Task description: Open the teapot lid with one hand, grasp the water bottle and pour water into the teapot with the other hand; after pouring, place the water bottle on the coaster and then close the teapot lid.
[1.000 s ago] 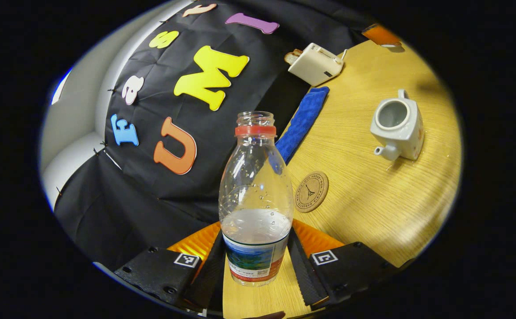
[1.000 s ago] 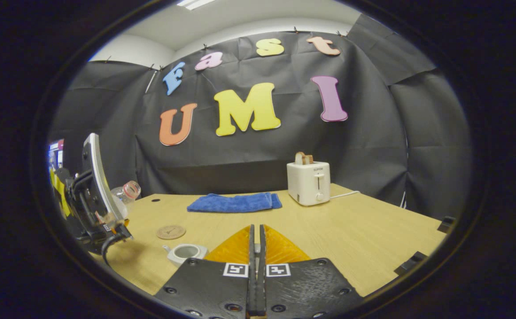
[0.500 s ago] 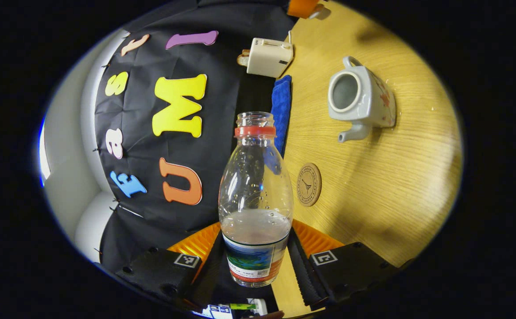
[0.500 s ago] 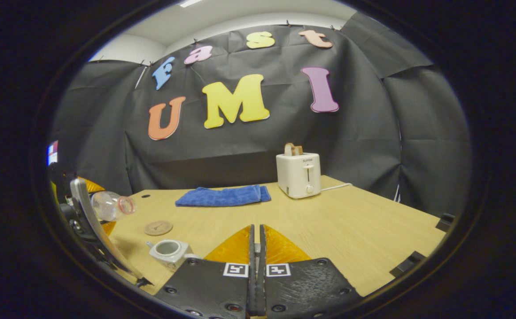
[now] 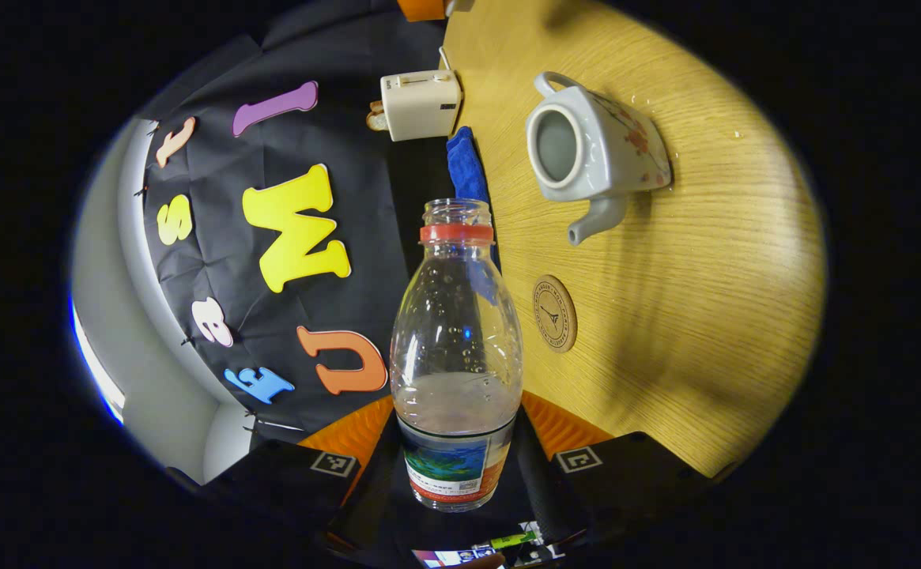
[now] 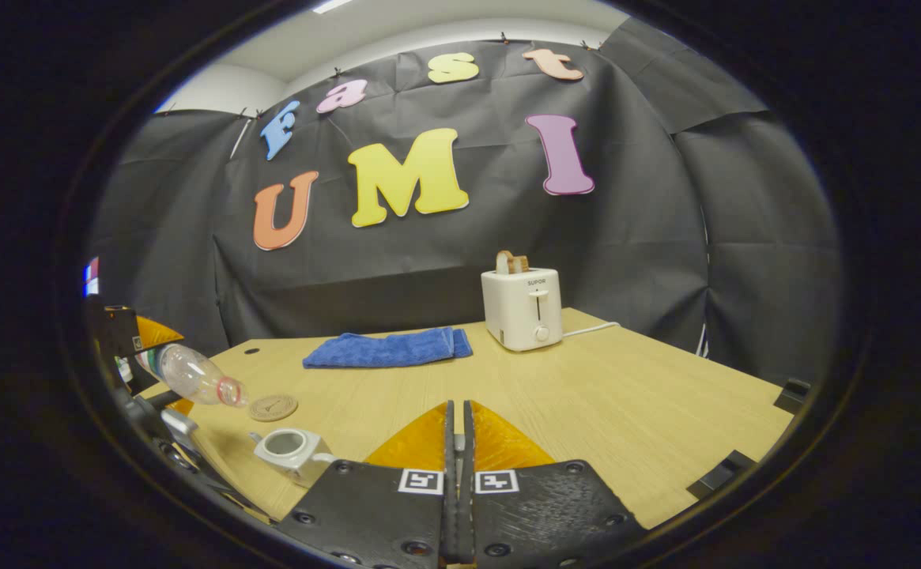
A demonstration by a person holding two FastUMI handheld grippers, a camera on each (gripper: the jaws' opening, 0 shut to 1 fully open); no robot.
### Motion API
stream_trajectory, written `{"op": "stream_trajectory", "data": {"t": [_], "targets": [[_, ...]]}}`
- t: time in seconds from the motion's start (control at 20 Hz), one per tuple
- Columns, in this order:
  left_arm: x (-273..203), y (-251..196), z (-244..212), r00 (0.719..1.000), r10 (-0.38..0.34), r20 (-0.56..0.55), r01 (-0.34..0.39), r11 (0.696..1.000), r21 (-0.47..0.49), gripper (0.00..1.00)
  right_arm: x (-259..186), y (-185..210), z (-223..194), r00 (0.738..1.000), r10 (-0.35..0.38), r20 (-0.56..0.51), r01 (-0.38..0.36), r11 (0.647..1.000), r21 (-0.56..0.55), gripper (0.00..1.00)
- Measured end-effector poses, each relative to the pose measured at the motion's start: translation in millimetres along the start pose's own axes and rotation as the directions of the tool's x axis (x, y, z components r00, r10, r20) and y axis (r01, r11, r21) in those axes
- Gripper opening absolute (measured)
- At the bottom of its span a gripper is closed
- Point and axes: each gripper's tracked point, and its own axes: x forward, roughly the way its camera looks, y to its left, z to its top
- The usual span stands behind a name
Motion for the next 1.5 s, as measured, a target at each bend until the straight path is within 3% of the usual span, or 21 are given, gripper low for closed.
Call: {"op": "stream_trajectory", "data": {"t": [0.95, 1.0, 1.05, 1.5], "targets": [[-5.4, 14.7, 17.7, 1.0, 0.028, -0.007, -0.026, 0.973, 0.228, 0.76, 2.5, -8.2, 1.7, 1.0, -0.006, -0.004, 0.006, 1.0, 0.019, 0.0], [-5.6, 15.6, 16.6, 1.0, 0.023, -0.013, -0.019, 0.968, 0.249, 0.81, 2.1, -8.2, 1.7, 1.0, -0.006, -0.005, 0.006, 1.0, 0.021, 0.0], [-4.7, 15.7, 17.0, 1.0, 0.021, -0.015, -0.017, 0.963, 0.27, 0.76, 1.9, -8.4, 2.1, 1.0, -0.007, -0.007, 0.007, 1.0, 0.022, 0.0], [-9.0, 29.6, 22.1, 0.999, 0.043, -0.012, -0.035, 0.924, 0.382, 0.76, 2.2, -9.8, 4.2, 1.0, -0.001, -0.007, 0.001, 0.999, 0.032, 0.0]]}}
